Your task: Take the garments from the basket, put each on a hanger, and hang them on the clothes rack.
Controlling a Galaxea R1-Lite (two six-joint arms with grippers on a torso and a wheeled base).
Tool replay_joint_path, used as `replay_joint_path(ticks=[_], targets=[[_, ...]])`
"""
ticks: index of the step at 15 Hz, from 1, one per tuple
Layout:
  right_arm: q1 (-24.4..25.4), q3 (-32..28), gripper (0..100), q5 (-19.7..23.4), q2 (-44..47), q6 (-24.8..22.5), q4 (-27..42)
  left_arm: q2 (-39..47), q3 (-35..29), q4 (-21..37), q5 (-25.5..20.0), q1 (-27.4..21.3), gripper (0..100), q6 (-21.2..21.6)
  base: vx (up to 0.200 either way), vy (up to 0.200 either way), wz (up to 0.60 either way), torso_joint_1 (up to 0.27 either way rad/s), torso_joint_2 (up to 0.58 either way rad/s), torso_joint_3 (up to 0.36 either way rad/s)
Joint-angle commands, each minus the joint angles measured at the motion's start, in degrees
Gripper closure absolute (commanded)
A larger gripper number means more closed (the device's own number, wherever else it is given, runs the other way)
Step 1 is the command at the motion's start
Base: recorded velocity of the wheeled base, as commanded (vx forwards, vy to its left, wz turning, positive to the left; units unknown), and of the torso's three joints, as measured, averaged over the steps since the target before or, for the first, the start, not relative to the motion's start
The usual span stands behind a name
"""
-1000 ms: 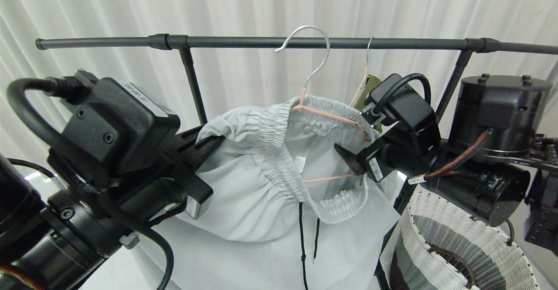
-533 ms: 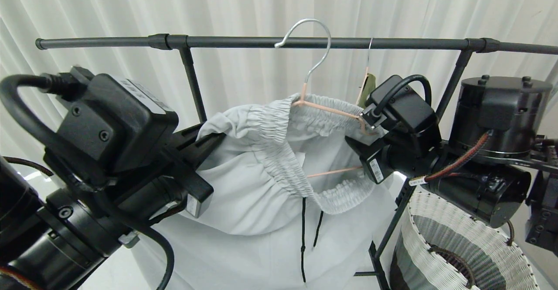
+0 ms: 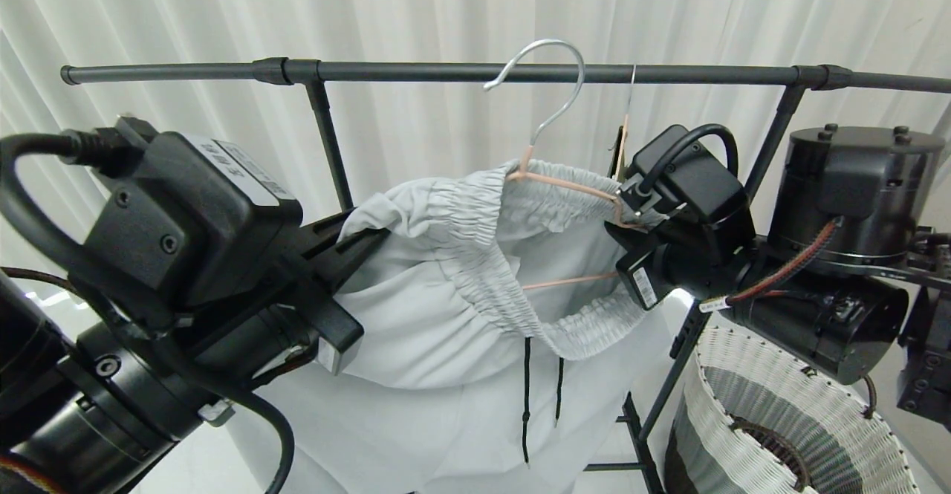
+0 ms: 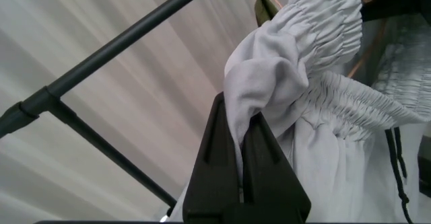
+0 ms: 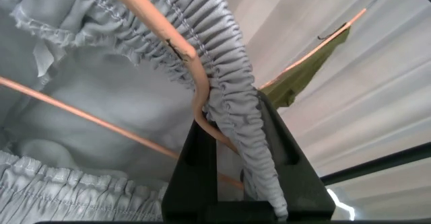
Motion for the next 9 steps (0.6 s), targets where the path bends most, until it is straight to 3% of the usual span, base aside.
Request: replay_joint_path(ticks=[1, 2, 3, 9], targets=[[0.0, 0.0, 100, 0.1, -0.8, 0.1, -0.3, 0.2, 0.2, 0.1, -0.1, 0.1, 100, 0.1, 0.000, 0.000, 0.00, 0.000, 0.00, 0.000], [0.0, 0.0, 100, 0.1, -0.8, 0.0, -0.3, 0.2, 0.3, 0.1, -0.1, 0.1, 100, 0.2, 0.000, 0.000, 0.00, 0.000, 0.00, 0.000], [0.1, 0.0, 100, 0.1, -1.5, -0.4, -0.1, 0.2, 0.4, 0.1, 0.0, 0.1, 0, 0.2, 0.000, 0.000, 0.00, 0.000, 0.00, 0.000], [1.6, 0.1, 100, -0.5, -4.0, -5.7, -0.3, -0.7, 1.2, 0.0, 0.0, 0.3, 0, 0.0, 0.000, 0.000, 0.00, 0.000, 0.00, 0.000]])
